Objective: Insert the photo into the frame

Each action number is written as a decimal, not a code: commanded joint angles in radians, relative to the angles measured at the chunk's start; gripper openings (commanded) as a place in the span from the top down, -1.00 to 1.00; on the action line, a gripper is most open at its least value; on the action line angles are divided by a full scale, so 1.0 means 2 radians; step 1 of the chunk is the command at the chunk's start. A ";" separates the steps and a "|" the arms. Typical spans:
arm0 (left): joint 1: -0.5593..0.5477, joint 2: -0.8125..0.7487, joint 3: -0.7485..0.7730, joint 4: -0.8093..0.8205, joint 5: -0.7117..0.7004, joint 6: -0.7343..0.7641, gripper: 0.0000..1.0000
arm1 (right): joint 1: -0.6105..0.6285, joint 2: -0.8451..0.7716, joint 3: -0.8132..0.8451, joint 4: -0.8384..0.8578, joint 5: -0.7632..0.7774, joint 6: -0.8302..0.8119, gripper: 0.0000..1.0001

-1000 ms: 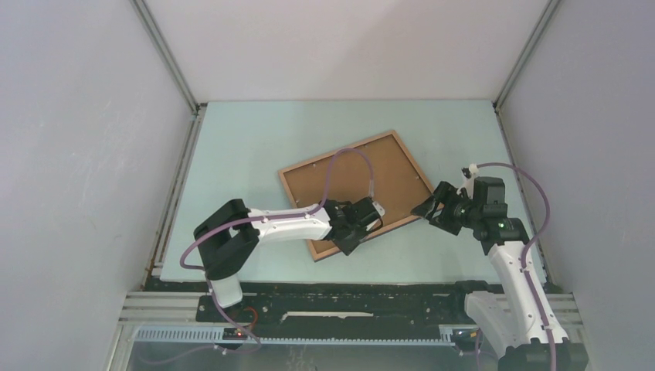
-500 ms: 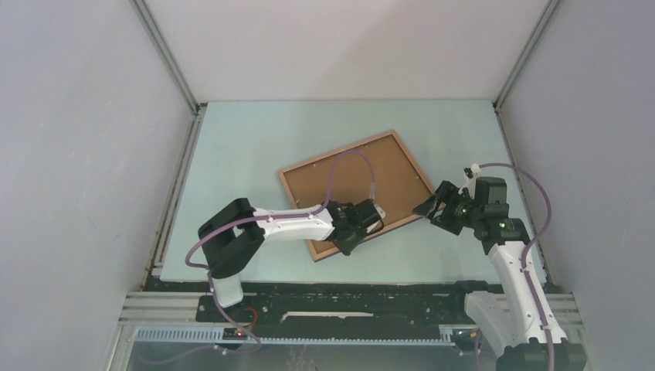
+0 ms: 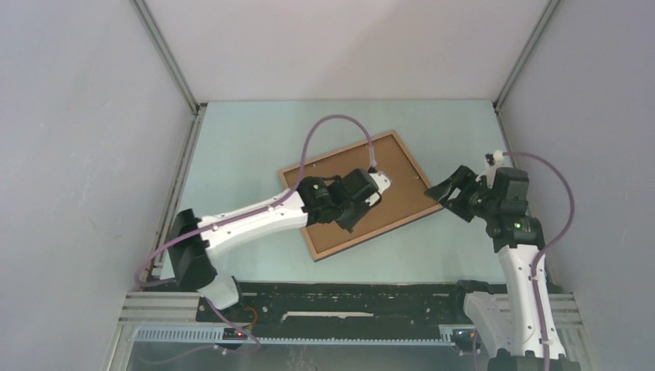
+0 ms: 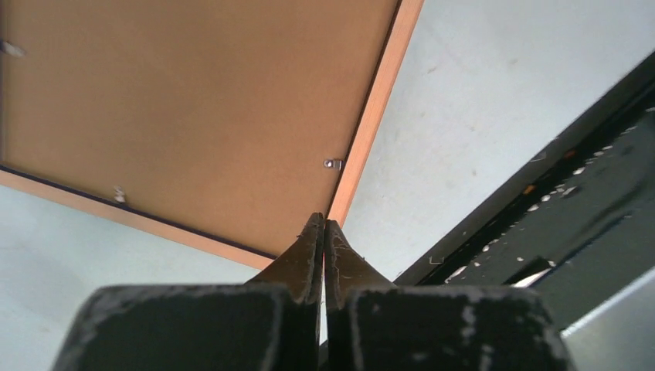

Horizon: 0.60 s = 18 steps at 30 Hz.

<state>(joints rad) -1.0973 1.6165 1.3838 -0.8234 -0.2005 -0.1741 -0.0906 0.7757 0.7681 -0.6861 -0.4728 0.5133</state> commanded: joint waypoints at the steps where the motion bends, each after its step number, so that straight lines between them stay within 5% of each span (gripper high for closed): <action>1: 0.006 -0.030 0.041 -0.047 0.015 0.020 0.97 | -0.014 -0.004 0.058 -0.010 -0.015 -0.010 -0.60; 4: 0.013 -0.051 -0.008 -0.004 0.037 0.000 0.01 | -0.014 0.002 0.034 0.005 -0.026 -0.008 -0.62; 6: 0.016 -0.070 -0.034 0.020 0.029 -0.007 -0.19 | -0.012 0.016 0.019 0.013 -0.008 -0.005 -0.66; 13: 0.025 -0.104 -0.079 0.060 0.013 -0.013 -0.29 | 0.091 0.125 0.041 -0.016 0.232 0.117 -0.68; 18: 0.026 -0.114 -0.096 0.081 0.013 -0.017 -0.28 | 0.122 0.204 0.043 -0.009 0.284 0.209 -0.55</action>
<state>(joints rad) -1.0504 1.4467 1.2308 -0.7444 -0.1627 -0.1844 0.1135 1.1095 0.8124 -0.6968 -0.0875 0.7441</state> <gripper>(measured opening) 0.647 0.800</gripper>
